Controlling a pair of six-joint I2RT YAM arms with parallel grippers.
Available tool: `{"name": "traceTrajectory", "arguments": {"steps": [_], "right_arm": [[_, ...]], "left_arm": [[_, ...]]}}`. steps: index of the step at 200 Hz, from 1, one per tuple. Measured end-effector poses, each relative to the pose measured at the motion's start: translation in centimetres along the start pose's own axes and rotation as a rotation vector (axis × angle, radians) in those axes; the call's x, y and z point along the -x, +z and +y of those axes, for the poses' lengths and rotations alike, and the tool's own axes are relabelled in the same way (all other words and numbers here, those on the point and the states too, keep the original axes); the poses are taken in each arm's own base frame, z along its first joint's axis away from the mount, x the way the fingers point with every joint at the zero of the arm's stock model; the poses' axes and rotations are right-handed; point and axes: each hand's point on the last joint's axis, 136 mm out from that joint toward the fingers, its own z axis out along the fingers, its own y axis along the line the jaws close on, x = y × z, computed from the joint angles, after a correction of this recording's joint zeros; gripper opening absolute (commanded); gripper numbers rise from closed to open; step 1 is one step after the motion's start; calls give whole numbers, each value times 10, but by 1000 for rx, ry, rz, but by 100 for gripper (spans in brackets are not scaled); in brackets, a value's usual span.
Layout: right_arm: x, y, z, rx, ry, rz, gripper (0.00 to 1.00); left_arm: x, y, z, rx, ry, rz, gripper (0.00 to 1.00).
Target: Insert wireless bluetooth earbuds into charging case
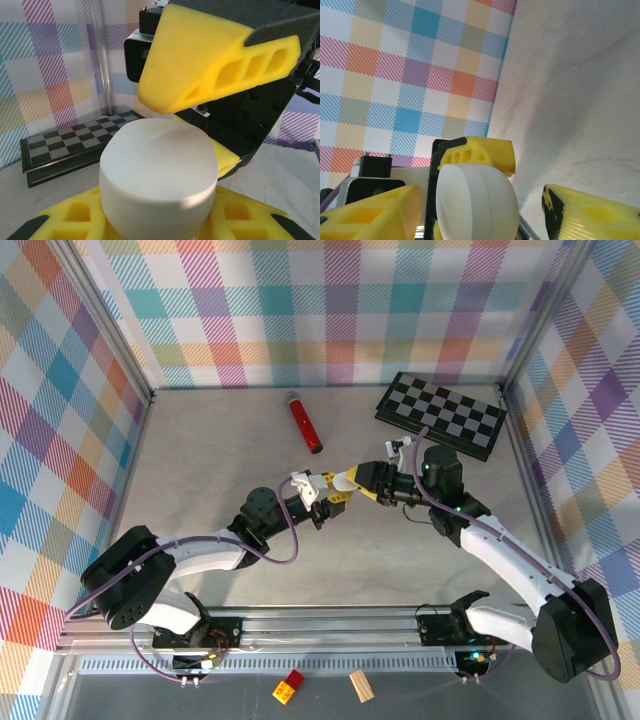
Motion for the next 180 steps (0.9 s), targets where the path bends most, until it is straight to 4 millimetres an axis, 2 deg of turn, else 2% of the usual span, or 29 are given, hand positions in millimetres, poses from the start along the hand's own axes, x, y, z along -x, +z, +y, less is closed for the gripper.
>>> {"name": "traceTrajectory", "arguments": {"steps": [29,54,78,103,122,158,170,180], "right_arm": [[1,3,7,42,19,8,55],[2,3,9,58,30,3,43],[3,5,5,63,53,5,35],[4,6,2,63,65,7,20],[5,6,2,61,61,3,16],[3,7,-5,35,50,4,14],[3,7,-10,14,52,-2,14],[3,7,-13,-1,50,-8,13]], "left_arm": [[0,-1,0,3,2,14,34],[4,2,1,2,13,15,35],[4,3,2,3,15,19,35],[0,2,3,11,10,36,35],[-2,2,4,18,10,44,37],[-5,-1,3,15,28,77,52],[-4,-4,2,12,39,86,65],[-1,-6,0,8,52,87,71]]}}
